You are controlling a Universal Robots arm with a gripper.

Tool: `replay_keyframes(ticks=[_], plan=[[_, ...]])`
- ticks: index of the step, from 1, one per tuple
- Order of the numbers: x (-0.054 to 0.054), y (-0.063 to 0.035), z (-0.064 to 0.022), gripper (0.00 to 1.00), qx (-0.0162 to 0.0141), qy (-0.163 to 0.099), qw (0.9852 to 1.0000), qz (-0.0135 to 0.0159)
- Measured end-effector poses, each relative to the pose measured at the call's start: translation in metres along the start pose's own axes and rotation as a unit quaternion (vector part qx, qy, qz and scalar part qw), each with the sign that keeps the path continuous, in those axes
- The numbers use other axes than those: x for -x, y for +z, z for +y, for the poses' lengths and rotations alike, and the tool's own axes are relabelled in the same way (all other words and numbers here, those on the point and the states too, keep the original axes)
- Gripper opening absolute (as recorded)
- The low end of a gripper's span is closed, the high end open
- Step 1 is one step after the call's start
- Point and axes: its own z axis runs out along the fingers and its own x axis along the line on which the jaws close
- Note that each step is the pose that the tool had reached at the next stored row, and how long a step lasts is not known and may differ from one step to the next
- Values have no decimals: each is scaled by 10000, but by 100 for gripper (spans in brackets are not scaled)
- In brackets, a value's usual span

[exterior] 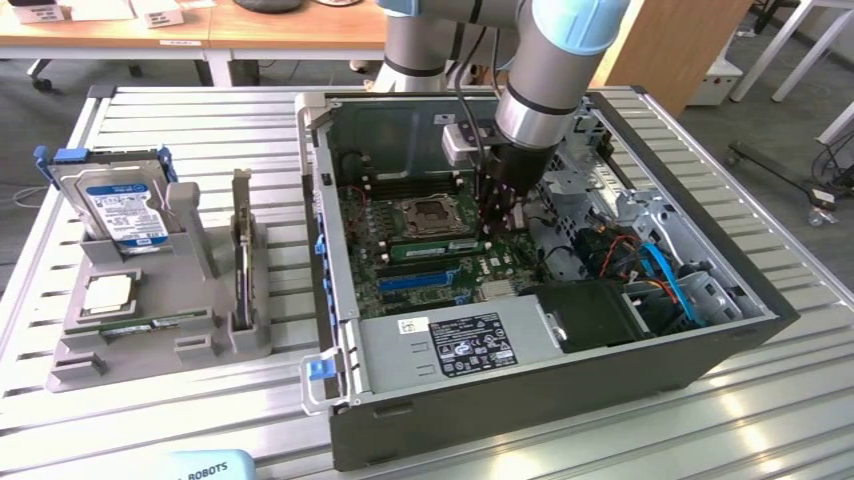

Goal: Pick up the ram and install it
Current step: 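Press down the ram until it locks into place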

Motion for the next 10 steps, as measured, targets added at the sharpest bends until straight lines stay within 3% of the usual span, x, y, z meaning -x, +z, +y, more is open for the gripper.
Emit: replay_keyframes(ticks=[10], plan=[[0,4,0,10,1,0,10000,0]])
